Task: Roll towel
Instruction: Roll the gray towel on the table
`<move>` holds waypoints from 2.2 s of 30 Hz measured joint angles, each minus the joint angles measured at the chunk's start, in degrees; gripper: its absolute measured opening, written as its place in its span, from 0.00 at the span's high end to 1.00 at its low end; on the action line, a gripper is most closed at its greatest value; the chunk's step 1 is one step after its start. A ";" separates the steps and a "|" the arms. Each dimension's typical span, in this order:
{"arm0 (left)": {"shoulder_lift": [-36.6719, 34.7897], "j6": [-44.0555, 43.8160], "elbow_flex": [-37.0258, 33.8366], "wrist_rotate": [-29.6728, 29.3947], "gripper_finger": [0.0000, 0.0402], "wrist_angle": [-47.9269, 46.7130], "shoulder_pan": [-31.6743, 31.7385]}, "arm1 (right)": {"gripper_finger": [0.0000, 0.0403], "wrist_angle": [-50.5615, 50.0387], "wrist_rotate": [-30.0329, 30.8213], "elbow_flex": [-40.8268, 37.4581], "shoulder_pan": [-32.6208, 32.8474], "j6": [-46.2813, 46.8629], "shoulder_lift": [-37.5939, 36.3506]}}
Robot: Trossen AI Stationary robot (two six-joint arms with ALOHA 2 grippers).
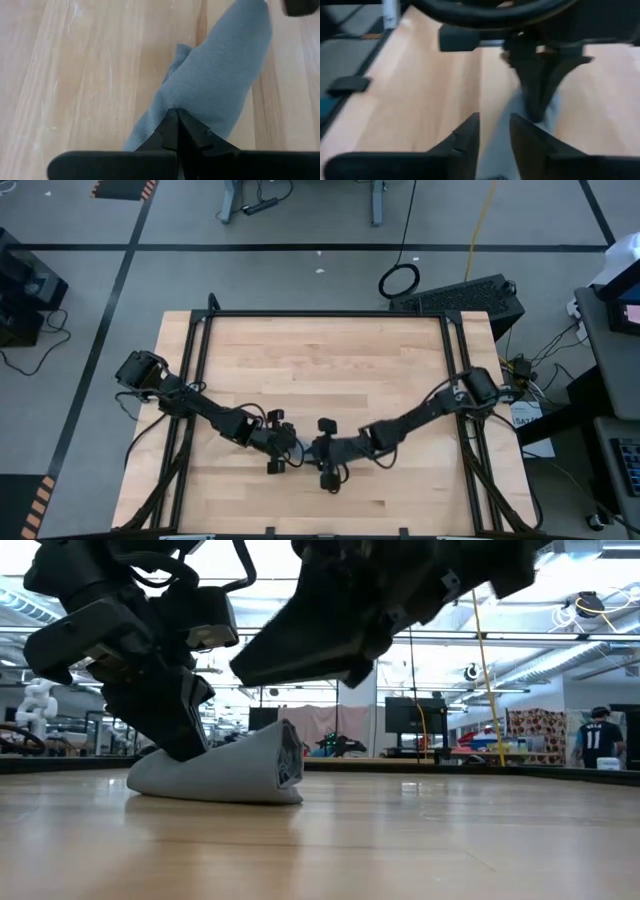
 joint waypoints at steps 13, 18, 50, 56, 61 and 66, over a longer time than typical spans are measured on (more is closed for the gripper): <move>0.04 -3.48 0.00 0.22 1.00 0.32 -0.04 | 0.97 17.86 16.60 -0.02 3.95 2.54 10.66; 0.07 -3.48 0.00 0.26 1.00 0.38 -0.09 | 1.00 19.31 21.83 0.00 3.91 3.78 13.92; -8.31 -2.94 -13.27 -9.89 1.00 9.41 -8.10 | 1.00 16.22 20.46 -0.17 3.36 3.94 10.84; -8.31 -2.42 -13.27 -9.63 1.00 9.54 -8.09 | 1.00 16.64 17.65 -0.09 2.88 -3.36 8.61; -8.31 -1.66 -13.27 -9.55 1.00 9.75 -8.09 | 1.00 17.69 15.42 -3.06 0.03 -1.80 10.35; -8.31 -1.44 -13.22 -8.96 1.00 9.90 -8.09 | 1.00 28.54 12.46 -7.78 -1.67 4.47 13.71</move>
